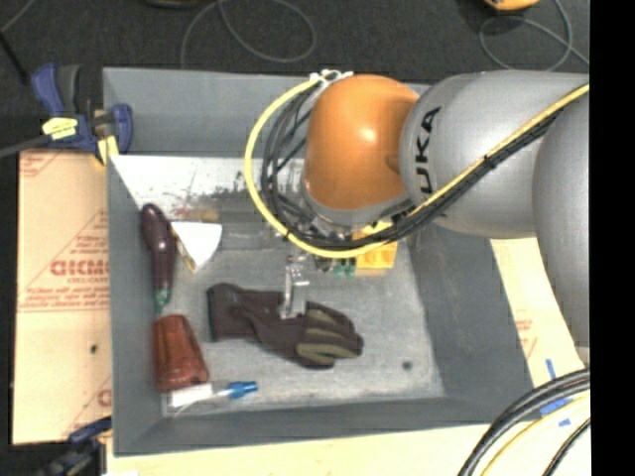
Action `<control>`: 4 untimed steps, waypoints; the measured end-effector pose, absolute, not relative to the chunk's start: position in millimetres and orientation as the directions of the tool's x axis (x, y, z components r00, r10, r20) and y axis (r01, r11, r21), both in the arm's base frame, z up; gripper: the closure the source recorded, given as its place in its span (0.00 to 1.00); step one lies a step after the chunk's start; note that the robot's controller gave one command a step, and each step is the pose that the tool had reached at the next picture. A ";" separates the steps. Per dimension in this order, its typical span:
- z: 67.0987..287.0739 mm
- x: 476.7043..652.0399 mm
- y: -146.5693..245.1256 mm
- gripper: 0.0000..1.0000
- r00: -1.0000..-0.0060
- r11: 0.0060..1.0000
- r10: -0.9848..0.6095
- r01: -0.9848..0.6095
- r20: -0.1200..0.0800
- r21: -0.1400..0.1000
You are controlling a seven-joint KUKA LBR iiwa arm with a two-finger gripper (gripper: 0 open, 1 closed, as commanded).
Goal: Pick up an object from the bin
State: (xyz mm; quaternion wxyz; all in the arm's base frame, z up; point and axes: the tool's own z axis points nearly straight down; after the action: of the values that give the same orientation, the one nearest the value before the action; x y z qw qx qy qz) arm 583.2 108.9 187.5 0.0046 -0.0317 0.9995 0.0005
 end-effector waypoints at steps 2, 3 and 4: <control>73.3 576.2 106.1 1.00 -0.947 0.947 -0.320 -0.320 -0.016 -0.001; 73.3 576.2 106.1 1.00 -0.948 0.948 -0.319 -0.319 -0.016 -0.001; 75.6 575.5 105.9 1.00 -0.948 0.948 -0.318 -0.318 -0.015 -0.001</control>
Offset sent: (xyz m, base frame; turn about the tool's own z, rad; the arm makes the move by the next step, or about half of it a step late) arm -0.0097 -0.0029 -0.1175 -0.2658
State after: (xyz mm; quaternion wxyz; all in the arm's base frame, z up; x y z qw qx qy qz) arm 575.5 105.9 75.6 0.0076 -0.1613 0.9869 0.0009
